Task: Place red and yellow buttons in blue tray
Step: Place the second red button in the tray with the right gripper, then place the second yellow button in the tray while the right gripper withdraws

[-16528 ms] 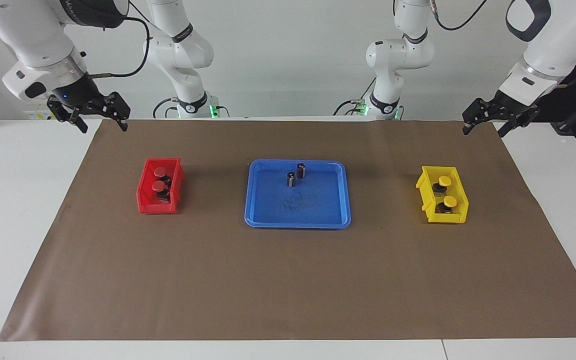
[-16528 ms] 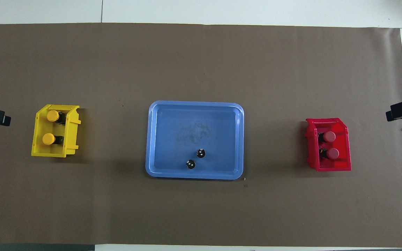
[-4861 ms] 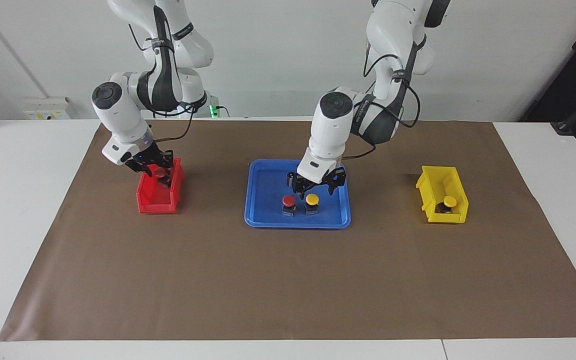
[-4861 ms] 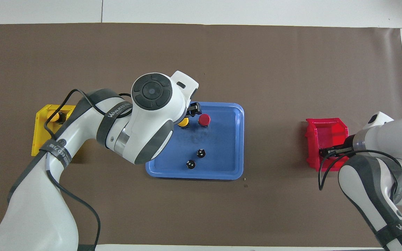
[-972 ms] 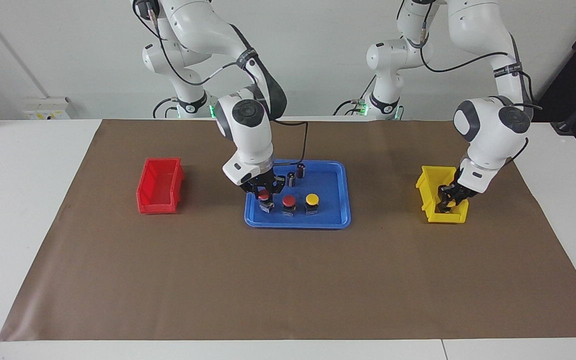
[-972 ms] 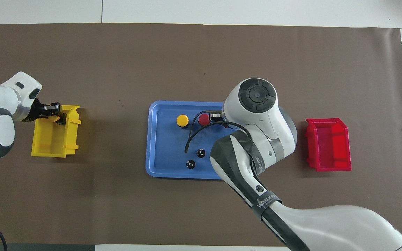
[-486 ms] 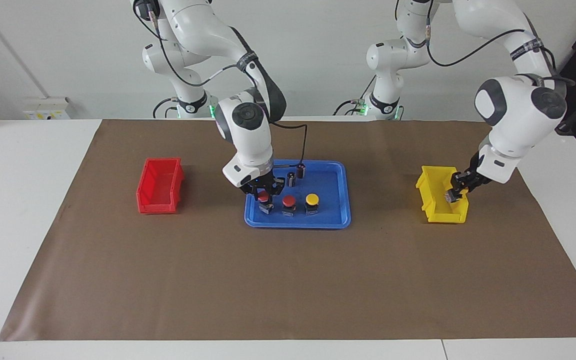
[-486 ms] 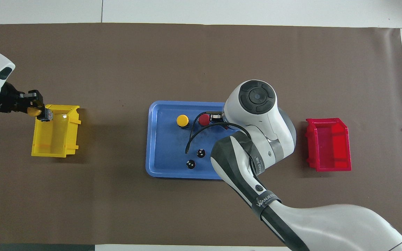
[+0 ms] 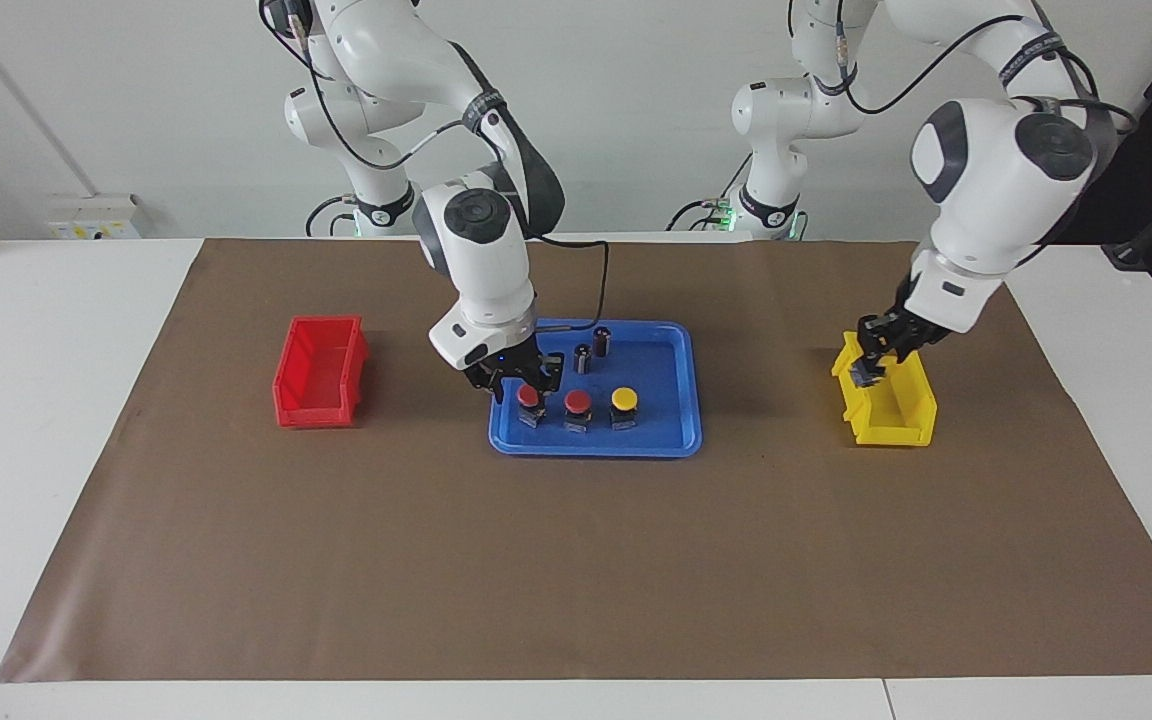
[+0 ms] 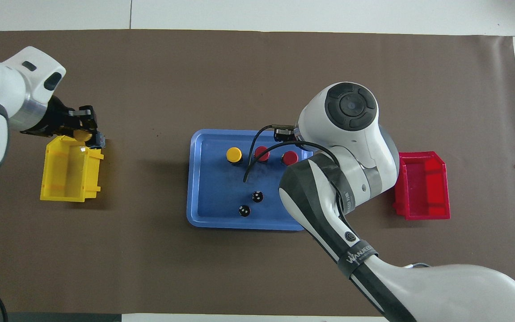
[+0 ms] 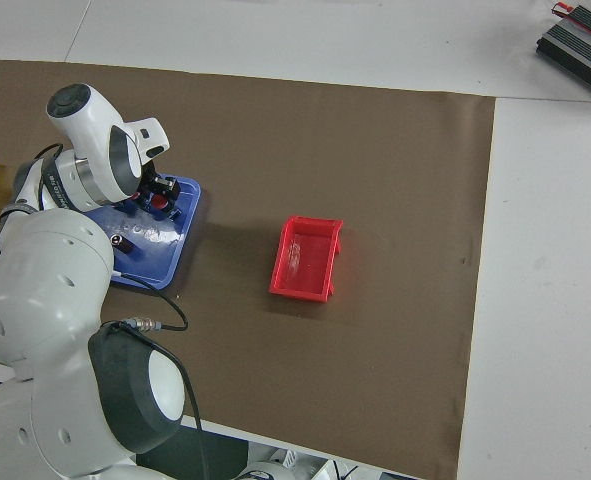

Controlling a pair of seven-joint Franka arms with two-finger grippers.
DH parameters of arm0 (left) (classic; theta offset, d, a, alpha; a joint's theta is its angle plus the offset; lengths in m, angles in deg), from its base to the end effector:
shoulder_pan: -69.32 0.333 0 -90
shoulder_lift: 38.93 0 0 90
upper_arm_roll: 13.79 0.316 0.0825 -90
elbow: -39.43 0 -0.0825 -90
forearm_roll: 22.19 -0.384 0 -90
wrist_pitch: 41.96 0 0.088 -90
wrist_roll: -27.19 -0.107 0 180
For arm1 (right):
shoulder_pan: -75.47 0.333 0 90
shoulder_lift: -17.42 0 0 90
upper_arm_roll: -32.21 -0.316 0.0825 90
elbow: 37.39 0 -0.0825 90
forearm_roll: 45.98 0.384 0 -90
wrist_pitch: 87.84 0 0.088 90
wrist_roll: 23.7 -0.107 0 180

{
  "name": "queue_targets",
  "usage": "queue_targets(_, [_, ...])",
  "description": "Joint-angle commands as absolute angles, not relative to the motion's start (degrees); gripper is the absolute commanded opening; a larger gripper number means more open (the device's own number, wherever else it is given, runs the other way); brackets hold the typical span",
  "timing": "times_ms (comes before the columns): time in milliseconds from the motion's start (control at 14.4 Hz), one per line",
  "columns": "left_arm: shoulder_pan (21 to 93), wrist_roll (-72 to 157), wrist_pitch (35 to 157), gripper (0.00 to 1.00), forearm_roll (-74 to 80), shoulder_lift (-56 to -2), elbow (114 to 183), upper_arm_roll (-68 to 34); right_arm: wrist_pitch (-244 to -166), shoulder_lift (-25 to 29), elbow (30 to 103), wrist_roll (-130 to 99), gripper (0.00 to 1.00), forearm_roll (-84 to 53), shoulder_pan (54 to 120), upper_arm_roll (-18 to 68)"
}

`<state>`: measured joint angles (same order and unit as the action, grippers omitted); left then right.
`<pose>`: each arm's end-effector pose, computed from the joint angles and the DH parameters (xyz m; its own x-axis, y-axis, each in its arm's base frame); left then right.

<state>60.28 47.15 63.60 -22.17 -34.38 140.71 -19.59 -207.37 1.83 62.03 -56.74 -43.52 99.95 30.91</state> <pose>0.5675 -0.1487 0.5089 0.9960 0.0896 -0.0069 0.0897 -0.9960 0.0064 0.5790 0.2808 0.4280 0.9881 -0.1485 0.0411 -0.1448 -0.9862 -0.0804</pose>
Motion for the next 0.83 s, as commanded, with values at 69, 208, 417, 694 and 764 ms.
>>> queue_targets(69, [52.6,55.0,66.2,0.02,-21.6,-33.0,140.6,-19.1,-197.0,6.5,58.0,-50.4,0.69,-43.4,95.3,31.0])
queue_targets(208, [48.3,59.9,68.6,0.02,-21.5,-31.2,141.1,-19.2,-191.8,9.9,57.4,-43.4,0.8,-43.3,90.4,31.0])
queue_targets(417, [43.3,65.8,72.9,0.02,-21.5,-28.5,141.4,-19.2,-185.0,14.9,56.8,-37.4,1.0,-43.1,84.6,31.0])
queue_targets(694, [41.1,65.9,79.3,0.02,-21.6,-23.6,142.3,-19.2,-170.8,16.8,49.3,-32.9,1.0,-43.7,77.7,31.2])
queue_targets(764, [41.2,65.4,79.7,0.02,-21.6,-23.3,142.4,-19.2,-168.0,16.0,45.5,-32.1,1.0,-44.6,75.4,31.2])
